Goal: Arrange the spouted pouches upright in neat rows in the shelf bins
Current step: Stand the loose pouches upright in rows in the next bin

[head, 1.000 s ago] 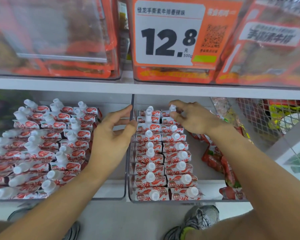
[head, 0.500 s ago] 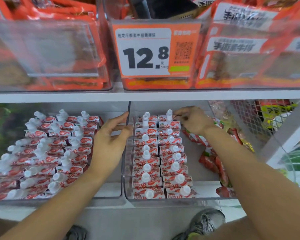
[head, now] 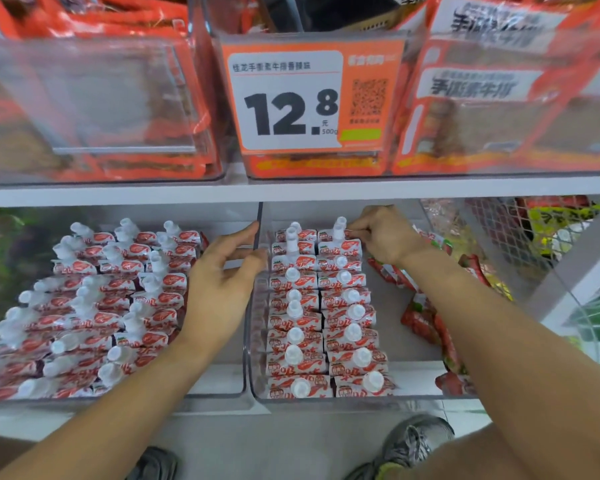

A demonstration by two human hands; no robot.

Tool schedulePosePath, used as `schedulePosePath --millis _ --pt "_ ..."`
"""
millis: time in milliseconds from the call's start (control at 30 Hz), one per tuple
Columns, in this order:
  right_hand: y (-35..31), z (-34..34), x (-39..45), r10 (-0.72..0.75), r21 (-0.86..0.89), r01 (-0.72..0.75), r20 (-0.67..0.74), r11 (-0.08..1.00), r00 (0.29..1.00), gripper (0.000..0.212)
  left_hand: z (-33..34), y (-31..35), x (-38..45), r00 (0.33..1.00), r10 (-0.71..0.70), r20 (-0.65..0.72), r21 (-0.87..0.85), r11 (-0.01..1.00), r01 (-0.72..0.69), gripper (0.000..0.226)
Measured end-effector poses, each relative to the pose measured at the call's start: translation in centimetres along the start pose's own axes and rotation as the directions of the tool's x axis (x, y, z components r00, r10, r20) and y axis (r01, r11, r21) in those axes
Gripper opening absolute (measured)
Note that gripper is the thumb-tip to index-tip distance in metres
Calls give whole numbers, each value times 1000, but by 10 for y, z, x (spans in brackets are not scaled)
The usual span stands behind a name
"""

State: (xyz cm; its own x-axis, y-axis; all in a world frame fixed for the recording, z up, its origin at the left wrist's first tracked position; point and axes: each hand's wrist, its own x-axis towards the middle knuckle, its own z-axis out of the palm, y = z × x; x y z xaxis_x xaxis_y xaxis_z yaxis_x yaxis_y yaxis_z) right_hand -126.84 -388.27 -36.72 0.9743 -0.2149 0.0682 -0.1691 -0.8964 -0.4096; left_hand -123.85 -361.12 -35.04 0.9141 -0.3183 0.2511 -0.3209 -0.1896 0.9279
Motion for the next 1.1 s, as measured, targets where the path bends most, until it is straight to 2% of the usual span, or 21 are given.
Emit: schedulePosePath --millis 133,200,300,400,433,500,567,600,633,700,733,800,900,967,1100 --pt "3 -11 -6 245 74 -256 132 964 961 29 -3 3 -2 999 -1 36 24 1000 0 35" --pt "-5 -7 -10 301 39 -308 126 951 945 21 -3 3 -2 999 -5 31 22 1000 4 35" --pt "-11 1 -19 298 -21 -297 113 955 948 16 -3 3 -2 999 -21 30 23 1000 20 35" --pt "-9 -10 -32 144 -63 -136 159 989 977 22 -6 8 0 998 -11 68 70 998 7 33" --pt "-10 -19 -39 103 -39 -98 166 994 981 23 -8 11 1 995 -7 98 111 994 -4 34" --pt "-12 -39 -51 139 98 -157 169 983 976 27 -13 16 5 988 -10 155 260 965 -31 36" --pt "-17 -63 -70 155 160 -157 23 975 988 38 -14 26 5 987 48 153 505 855 -120 42" --pt "-17 -73 -84 131 189 -122 -37 974 991 37 -12 34 2 979 133 157 584 787 -200 44" --pt "-17 -83 -100 100 187 -86 -65 979 993 32 -7 45 -4 955 231 186 607 738 -297 43" --pt "-12 -96 -134 107 96 -108 14 990 994 25 12 70 -19 880 336 334 523 711 -470 33" --pt "-9 -98 -149 133 36 -136 79 990 988 27 23 80 -27 841 308 445 449 736 -507 27" --pt "-4 -95 -170 197 -83 -185 168 979 966 39 50 89 -40 731 187 656 322 807 -495 23" --pt "0 -77 -187 286 -174 -247 259 953 922 77 94 87 -49 578 124 806 295 762 -576 31" --pt "4 -70 -190 302 -165 -269 235 949 924 87 119 82 -50 549 72 833 313 756 -575 42" --pt "12 -66 -189 258 -115 -239 196 964 946 85 153 75 -52 545 -24 838 362 771 -523 58"
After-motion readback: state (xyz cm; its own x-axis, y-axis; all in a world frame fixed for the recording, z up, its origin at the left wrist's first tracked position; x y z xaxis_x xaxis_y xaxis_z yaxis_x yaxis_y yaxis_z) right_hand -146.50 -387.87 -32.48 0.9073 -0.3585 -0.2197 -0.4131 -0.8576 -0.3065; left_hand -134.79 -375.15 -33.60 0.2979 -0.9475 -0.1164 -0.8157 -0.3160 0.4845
